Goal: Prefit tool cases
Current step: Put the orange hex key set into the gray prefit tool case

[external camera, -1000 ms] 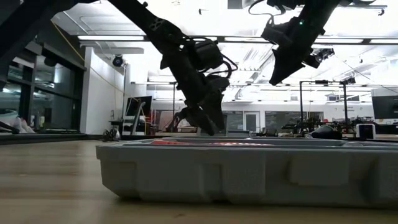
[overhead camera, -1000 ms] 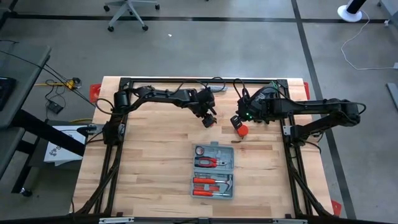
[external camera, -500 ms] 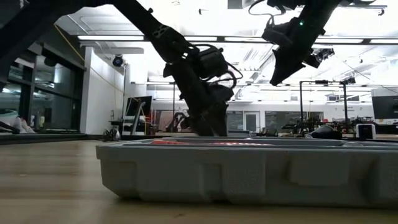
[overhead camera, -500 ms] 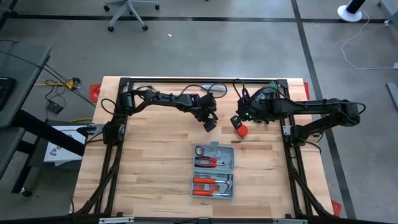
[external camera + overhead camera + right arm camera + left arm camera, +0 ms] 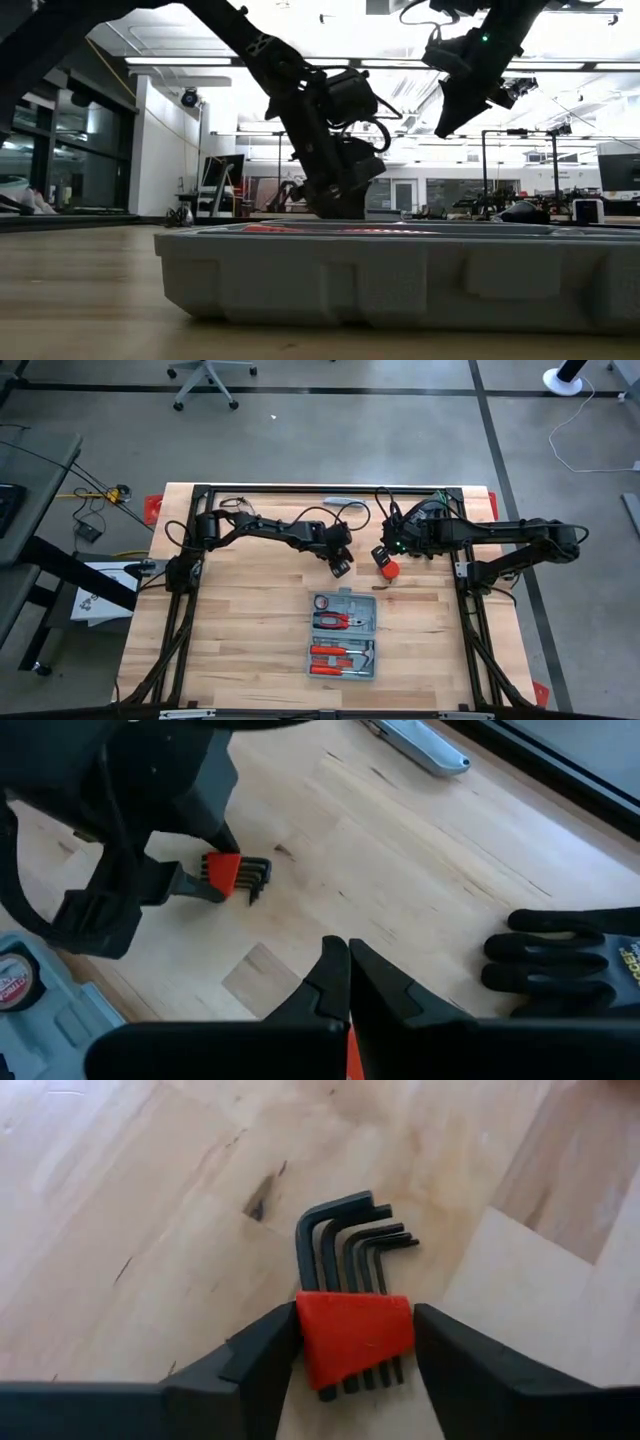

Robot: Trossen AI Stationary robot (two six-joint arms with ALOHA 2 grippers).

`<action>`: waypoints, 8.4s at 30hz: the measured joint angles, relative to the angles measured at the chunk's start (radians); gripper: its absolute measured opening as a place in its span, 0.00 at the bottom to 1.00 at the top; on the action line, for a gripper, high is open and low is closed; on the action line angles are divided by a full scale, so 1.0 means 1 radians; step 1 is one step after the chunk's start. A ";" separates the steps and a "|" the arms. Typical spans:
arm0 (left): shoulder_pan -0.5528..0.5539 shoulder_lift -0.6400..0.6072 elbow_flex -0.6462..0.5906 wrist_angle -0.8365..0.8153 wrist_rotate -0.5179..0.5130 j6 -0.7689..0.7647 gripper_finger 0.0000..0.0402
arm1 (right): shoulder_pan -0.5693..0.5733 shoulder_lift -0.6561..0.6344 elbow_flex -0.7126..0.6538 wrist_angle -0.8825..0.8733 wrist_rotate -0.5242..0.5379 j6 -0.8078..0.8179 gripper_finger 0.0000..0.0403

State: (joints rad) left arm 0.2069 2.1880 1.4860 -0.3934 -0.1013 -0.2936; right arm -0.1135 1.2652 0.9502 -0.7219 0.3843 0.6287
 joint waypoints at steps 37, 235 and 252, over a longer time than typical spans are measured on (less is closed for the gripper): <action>0.045 -0.181 -0.006 -0.127 0.467 0.070 0.01 | 0.008 0.000 0.000 -0.070 0.023 0.001 0.00; -0.141 -0.082 -0.214 0.238 0.487 -0.036 0.39 | 0.299 0.365 -0.274 0.714 -0.359 0.261 0.00; -0.132 -0.076 -0.216 0.262 0.540 -0.008 0.39 | 0.250 0.373 -0.278 0.825 -0.195 0.292 0.00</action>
State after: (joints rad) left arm 0.0746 2.1124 1.2701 -0.1312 0.4388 -0.3017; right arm 0.1367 1.6386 0.6721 0.1031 0.1894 0.9211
